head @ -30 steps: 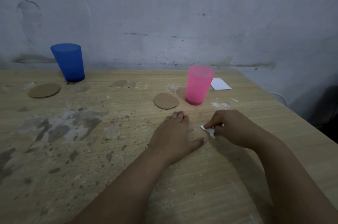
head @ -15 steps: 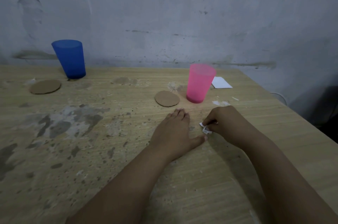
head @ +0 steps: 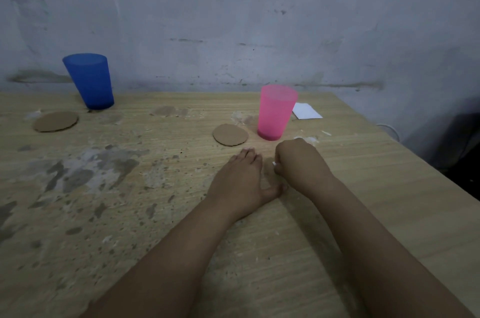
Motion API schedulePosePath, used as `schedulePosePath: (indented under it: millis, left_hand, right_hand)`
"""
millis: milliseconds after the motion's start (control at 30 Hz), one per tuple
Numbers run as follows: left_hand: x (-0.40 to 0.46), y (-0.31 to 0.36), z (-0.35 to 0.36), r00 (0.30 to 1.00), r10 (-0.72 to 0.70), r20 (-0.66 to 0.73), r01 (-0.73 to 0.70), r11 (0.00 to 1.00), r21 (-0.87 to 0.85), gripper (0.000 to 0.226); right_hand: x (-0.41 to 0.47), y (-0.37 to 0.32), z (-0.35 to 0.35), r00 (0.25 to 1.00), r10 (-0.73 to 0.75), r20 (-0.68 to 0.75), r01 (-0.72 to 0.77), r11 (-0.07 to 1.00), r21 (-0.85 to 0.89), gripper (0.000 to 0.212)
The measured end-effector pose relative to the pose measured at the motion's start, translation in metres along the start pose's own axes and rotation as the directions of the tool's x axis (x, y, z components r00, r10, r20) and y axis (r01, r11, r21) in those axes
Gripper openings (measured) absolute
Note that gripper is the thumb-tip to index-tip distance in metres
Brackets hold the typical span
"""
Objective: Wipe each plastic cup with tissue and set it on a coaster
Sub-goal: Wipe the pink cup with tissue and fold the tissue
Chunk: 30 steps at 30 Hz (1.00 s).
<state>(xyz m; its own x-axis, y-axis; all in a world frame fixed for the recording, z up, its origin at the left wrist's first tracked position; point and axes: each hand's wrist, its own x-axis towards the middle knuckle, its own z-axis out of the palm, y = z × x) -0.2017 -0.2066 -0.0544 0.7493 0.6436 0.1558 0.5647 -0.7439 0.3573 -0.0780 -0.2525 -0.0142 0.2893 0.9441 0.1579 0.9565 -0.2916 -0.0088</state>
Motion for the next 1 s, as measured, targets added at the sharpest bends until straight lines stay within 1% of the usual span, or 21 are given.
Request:
schedulePosePath:
  millis: [33,67,133,200,233,267,300,367,433,467,533,600,667,733,900,1000]
  left_hand:
    - [-0.001,0.000,-0.001,1.000,0.003,-0.002,-0.003,1.000,0.001,0.090]
    - [-0.001,0.001,-0.001,1.000,0.006,-0.007,-0.006,1.000,-0.001,0.089]
    - [-0.003,0.003,-0.005,0.999,0.012,-0.031,-0.012,1.000,-0.019,0.085]
    - [-0.005,0.004,-0.007,0.999,-0.002,-0.049,-0.001,0.998,-0.069,0.078]
    - [-0.005,0.004,-0.008,0.998,-0.017,-0.056,0.011,0.994,-0.112,0.074]
    - [-0.005,0.003,-0.007,0.997,-0.035,-0.063,0.024,0.985,-0.169,0.071]
    - [-0.005,0.002,-0.007,0.996,-0.051,-0.075,0.031,0.970,-0.242,0.067]
    - [-0.003,0.001,-0.006,0.991,-0.072,-0.117,0.018,0.913,-0.408,0.058]
    - [-0.003,0.001,-0.008,0.982,-0.098,-0.163,-0.007,0.835,-0.550,0.050]
    - [-0.003,0.001,-0.010,0.977,-0.115,-0.177,-0.015,0.799,-0.602,0.048]
    - [-0.002,0.001,-0.011,0.967,-0.161,-0.200,-0.019,0.733,-0.680,0.046]
    - [-0.001,0.001,-0.010,0.959,-0.193,-0.207,-0.020,0.682,-0.731,0.039]
    - [0.001,0.000,-0.008,0.957,-0.198,-0.210,-0.039,0.633,-0.773,0.026]
    - [0.001,0.003,-0.008,0.951,-0.214,-0.224,-0.058,0.588,-0.807,0.021]
    - [0.001,0.008,-0.012,0.919,-0.254,-0.301,-0.119,0.548,-0.828,0.013]
    - [0.000,0.010,-0.014,0.885,-0.270,-0.378,-0.174,0.562,-0.809,0.012]
  right_hand:
    - [0.001,-0.003,0.001,1.000,0.010,-0.002,-0.010,1.000,-0.026,0.024]
    - [0.002,-0.004,0.004,1.000,0.019,-0.007,-0.019,0.999,-0.028,0.026]
    - [0.004,-0.002,0.006,0.998,0.040,-0.042,-0.039,0.999,0.027,0.015]
    - [0.005,0.007,0.010,0.994,0.084,-0.071,-0.071,0.982,0.178,0.014]
    - [0.004,0.012,0.010,0.991,0.116,-0.073,-0.091,0.954,0.285,0.012]
    - [0.002,0.017,0.011,0.986,0.151,-0.071,-0.109,0.907,0.406,0.009]
    - [0.001,0.021,0.011,0.981,0.186,-0.058,-0.127,0.836,0.534,0.006]
    - [-0.003,0.026,0.008,0.973,0.232,0.013,-0.158,0.623,0.766,0.006]
    - [-0.006,0.028,0.004,0.972,0.218,0.082,-0.169,0.417,0.893,0.005]
    - [-0.007,0.027,0.002,0.974,0.199,0.108,-0.174,0.353,0.919,0.008]
    - [-0.008,0.024,0.000,0.978,0.155,0.139,-0.176,0.265,0.948,0.010]
    - [-0.008,0.021,0.001,0.983,0.123,0.139,-0.163,0.215,0.963,0.010]
    - [-0.009,0.019,0.001,0.985,0.107,0.137,-0.155,0.183,0.971,0.013]
    - [-0.008,0.017,0.001,0.986,0.098,0.138,-0.150,0.129,0.980,0.014]
    - [-0.009,0.016,-0.003,0.985,0.094,0.145,-0.144,-0.009,0.989,0.009]
    - [-0.011,0.016,-0.008,0.981,0.084,0.176,-0.162,-0.155,0.975,0.011]
